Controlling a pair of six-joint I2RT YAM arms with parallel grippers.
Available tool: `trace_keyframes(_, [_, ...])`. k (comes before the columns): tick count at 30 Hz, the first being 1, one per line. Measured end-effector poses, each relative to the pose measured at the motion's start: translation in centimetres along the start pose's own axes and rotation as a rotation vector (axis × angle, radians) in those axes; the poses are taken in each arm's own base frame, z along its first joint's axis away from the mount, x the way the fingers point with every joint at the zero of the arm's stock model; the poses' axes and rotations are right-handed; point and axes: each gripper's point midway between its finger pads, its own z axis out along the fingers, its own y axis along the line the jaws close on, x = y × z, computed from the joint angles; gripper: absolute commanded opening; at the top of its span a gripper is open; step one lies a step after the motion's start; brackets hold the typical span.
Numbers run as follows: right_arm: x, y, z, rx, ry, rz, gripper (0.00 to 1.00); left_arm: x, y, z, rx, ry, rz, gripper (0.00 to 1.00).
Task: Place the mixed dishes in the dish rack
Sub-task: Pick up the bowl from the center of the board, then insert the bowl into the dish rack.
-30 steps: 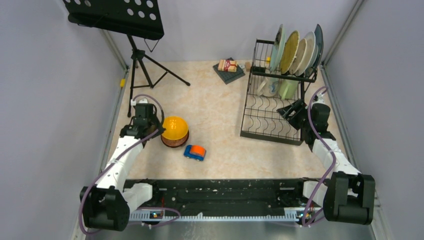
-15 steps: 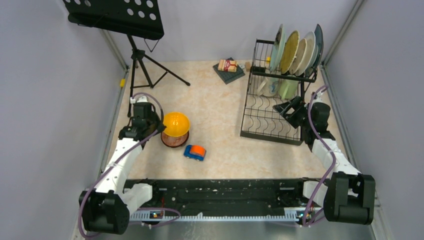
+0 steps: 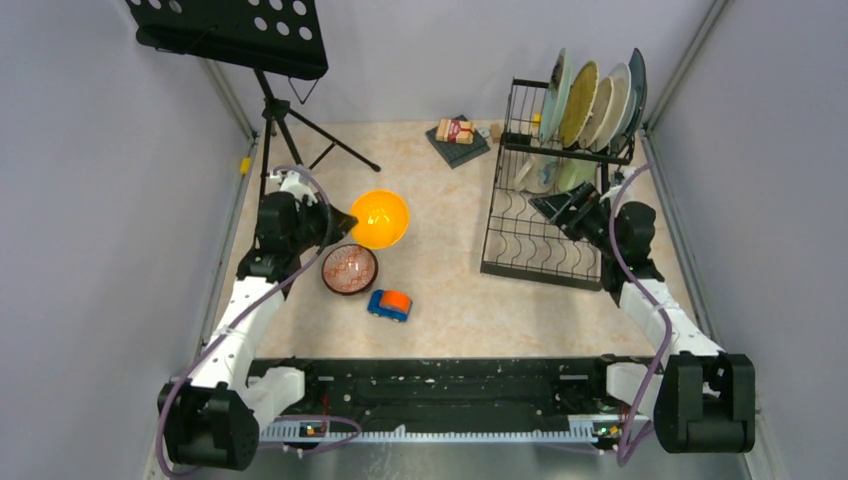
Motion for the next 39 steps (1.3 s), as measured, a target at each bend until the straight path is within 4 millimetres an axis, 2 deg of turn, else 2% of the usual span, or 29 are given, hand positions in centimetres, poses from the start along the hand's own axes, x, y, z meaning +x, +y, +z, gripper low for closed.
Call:
trace_keyframes(12, [3.7,8.7,1.6,-0.287,0.160,-0.071,0.94,-0.7,-4.7,1.6,0.268,0.026,-0.034,0.00])
trace_keyframes(18, [7.7,12.5,3.3,-0.395,0.287,-0.063,0.94,0.0,-6.7,2.3,0.363,0.078,-0.032,0.00])
trace_keyframes(19, [9.6,13.1,3.9,-0.418,0.348,-0.041,0.94,0.1,-8.1,2.3,0.416,0.093,-0.018,0.00])
trace_keyframes(29, [12.3,15.2,4.9,-0.499,0.423,0.030,0.94,0.2,-10.3,1.8,0.510,0.104,0.018,0.00])
trace_keyframes(39, [12.3,17.3,4.7,-0.567,0.420,0.028,0.94,0.6,-10.4,2.1,0.522,0.125,0.014,0.00])
